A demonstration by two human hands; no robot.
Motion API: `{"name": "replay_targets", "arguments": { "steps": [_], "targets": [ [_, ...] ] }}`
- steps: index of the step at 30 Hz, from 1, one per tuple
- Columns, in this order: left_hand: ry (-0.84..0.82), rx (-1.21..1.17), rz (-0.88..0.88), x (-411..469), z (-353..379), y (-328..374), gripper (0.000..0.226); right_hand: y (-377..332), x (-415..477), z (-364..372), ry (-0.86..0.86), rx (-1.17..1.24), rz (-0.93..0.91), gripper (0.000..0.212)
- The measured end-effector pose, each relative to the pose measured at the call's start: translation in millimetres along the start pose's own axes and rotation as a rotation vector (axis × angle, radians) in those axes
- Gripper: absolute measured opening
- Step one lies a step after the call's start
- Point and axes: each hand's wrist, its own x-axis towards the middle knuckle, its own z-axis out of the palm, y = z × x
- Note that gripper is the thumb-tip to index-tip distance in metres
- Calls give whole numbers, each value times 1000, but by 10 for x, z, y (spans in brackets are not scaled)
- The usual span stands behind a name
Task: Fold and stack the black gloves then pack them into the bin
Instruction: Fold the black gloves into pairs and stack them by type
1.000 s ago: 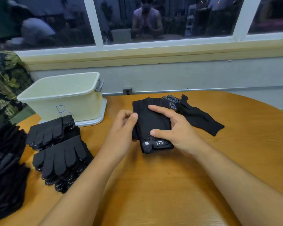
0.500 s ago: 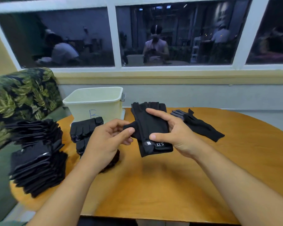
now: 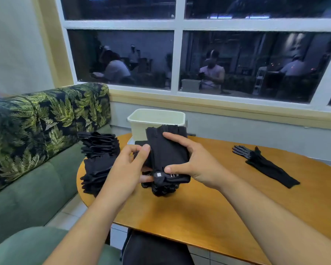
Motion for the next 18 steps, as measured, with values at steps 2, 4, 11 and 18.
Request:
{"name": "replay_targets", "arguments": {
  "steps": [2,4,11,18],
  "targets": [
    [16,72,40,-4,-180,-16,42,29,115,157,-35,-10,1,87],
    [29,187,91,0,-367,-39,57,47,226,311,-68,-9,6,87],
    [148,401,196,92,-928,41,65,20,742,813,-143,66,12,82],
    [212,196,67,500,-1470,154,44,64,1416,1160,-109,301,160,65]
  ]
}}
